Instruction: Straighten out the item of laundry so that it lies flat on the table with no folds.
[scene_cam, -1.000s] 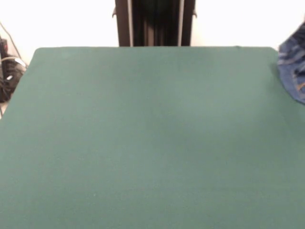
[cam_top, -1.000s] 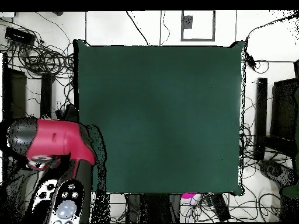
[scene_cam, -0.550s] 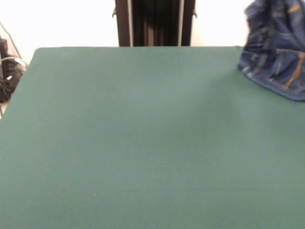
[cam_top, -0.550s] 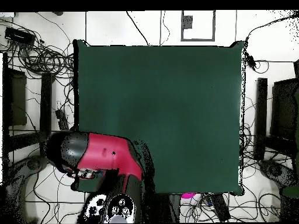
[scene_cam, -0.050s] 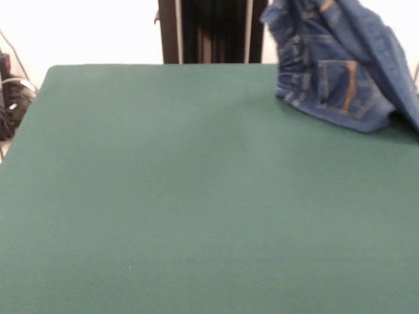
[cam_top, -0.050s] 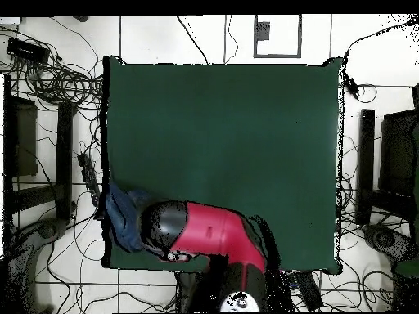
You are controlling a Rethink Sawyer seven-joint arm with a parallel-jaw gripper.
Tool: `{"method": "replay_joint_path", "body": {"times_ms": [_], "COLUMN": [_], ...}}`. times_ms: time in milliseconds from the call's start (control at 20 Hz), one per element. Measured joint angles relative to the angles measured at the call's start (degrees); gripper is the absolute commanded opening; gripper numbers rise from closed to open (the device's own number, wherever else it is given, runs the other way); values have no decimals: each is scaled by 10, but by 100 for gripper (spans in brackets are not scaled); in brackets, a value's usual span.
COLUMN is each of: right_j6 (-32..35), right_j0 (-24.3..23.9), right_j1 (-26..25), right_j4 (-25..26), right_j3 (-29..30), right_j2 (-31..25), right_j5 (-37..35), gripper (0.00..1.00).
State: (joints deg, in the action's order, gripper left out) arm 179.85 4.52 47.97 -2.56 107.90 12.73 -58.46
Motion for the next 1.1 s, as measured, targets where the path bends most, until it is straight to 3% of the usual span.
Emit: {"method": "replay_joint_path", "body": {"times_ms": [450,750,1100], "right_j6": [-84,-88,-88], "right_j0": [-107,-149,-188], "right_j1": [-20,-39,-56], "right_j4": [119,196,257], "right_j3": [26,46,60], "right_j2": [-27,-38,-53], "right_j5": [130,215,244], "gripper": [0,0,0]}}
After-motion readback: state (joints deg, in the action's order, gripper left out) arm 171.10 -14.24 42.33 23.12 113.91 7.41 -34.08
